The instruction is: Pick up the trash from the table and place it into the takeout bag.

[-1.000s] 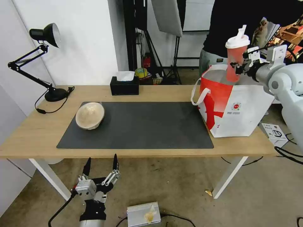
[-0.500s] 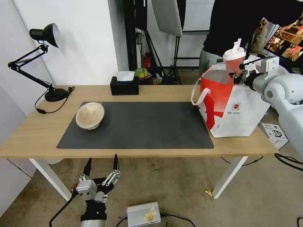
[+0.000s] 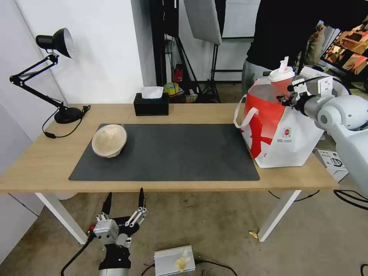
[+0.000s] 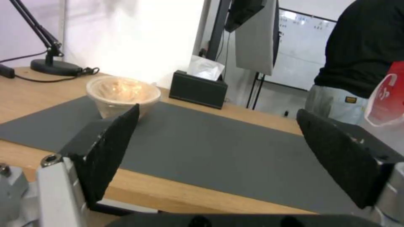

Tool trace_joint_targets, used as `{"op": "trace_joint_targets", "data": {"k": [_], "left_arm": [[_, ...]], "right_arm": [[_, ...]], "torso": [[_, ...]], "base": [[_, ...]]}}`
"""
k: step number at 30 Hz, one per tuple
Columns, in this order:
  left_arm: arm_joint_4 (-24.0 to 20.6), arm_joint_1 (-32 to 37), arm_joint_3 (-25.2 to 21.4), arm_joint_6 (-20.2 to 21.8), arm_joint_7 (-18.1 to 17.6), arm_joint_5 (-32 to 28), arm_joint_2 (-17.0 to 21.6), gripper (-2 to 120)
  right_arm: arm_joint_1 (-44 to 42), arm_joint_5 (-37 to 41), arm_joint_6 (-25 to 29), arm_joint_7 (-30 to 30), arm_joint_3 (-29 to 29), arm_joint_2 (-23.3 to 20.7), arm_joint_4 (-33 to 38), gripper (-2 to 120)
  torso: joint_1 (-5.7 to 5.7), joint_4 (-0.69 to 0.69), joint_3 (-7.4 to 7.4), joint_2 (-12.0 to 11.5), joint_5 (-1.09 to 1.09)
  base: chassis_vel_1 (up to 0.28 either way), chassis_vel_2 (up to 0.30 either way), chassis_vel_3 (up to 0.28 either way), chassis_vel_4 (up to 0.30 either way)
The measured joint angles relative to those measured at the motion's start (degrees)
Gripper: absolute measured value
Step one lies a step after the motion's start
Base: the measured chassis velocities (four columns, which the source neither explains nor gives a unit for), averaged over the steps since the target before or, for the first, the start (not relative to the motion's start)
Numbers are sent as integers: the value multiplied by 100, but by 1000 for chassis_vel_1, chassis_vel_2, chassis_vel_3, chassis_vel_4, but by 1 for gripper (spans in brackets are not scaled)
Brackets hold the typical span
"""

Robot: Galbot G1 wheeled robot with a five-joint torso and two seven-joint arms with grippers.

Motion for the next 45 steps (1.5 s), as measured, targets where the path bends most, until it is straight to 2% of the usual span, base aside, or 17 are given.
{"op": "trace_joint_targets", "data": {"k": [10,13,18,21,24,26,28,32,33,37,45], "left_arm": [[-5,23,25,-7,1,57,-31,100],[-5,23,27,-9,1,60,-33,100],[-3,19,27,-9,1,60,-28,100],[7,-4,27,-10,0,60,-29,100],[8,-7,27,-10,-1,60,-28,100],[18,-20,24,-1,-2,60,-21,100],[23,-26,22,4,-2,59,-19,100],[51,-55,26,21,-4,51,-15,100],[51,-55,26,21,-4,51,-15,100],[73,-88,24,30,-7,30,-4,100],[87,-120,16,64,-11,8,10,100]], "right_arm": [[-19,38,0,24,11,-24,53,0],[-20,41,0,30,11,-55,85,14],[-7,43,0,33,-10,-62,97,25],[7,34,0,38,-41,-35,98,42],[8,26,0,38,-55,-17,92,47],[31,15,0,39,-81,13,73,59],[45,13,0,39,-93,21,66,62],[99,-4,0,36,-151,62,35,82],[99,-4,0,36,-151,62,35,82],[126,-26,0,30,-182,93,13,98],[191,-76,0,14,-233,139,-10,100]], "torso": [[0,0,0,0,0],[0,0,0,0,0],[0,0,0,0,0],[0,0,0,0,0],[0,0,0,0,0],[0,0,0,0,0],[0,0,0,0,0],[0,0,0,0,0],[0,0,0,0,0],[0,0,0,0,0],[0,0,0,0,0]], "base": [[0,0,0,0],[0,0,0,0],[0,0,0,0],[0,0,0,0],[0,0,0,0],[0,0,0,0],[0,0,0,0],[0,0,0,0],[0,0,0,0],[0,0,0,0],[0,0,0,0]]}}
